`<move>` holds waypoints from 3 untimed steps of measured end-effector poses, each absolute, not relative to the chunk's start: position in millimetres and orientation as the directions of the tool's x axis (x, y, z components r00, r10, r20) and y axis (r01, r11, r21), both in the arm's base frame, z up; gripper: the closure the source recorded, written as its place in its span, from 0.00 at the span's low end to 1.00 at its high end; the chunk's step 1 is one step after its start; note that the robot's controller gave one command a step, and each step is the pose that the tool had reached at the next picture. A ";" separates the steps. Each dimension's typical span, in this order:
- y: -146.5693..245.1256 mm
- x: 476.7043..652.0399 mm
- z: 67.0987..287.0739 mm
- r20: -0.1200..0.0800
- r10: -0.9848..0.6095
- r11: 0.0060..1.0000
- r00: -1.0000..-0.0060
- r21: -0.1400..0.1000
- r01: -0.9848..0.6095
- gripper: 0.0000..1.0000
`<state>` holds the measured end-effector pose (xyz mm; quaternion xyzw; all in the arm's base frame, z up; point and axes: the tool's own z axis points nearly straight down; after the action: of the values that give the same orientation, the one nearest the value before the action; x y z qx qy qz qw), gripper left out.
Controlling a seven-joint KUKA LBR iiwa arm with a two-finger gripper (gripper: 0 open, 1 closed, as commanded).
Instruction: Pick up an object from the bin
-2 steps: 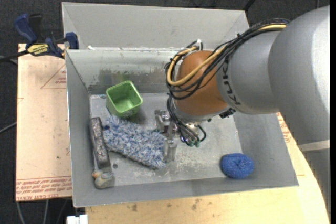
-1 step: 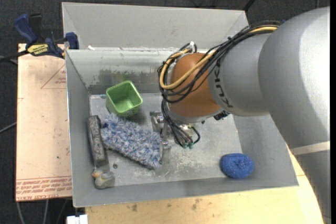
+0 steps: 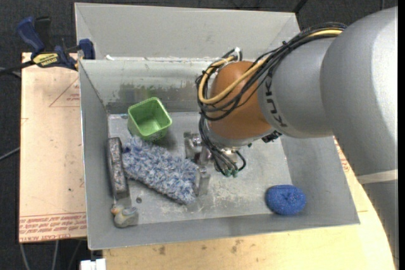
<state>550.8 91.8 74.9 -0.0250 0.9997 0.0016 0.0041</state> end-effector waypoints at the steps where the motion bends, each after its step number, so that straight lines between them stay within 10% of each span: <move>1: 131.7 536.1 71.0 -0.003 -0.198 0.980 -0.980 0.000 -0.198 0.00; 2: 124.6 536.7 71.2 -0.003 -0.169 0.986 -0.986 0.003 -0.169 1.00; 3: 124.1 536.9 71.2 -0.003 -0.168 0.986 -0.986 0.003 -0.168 1.00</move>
Offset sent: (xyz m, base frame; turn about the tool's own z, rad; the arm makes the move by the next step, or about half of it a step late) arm -0.0149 0.0305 -0.0049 -0.1197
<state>536.9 124.1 71.2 -0.0844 0.9964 0.0015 0.0014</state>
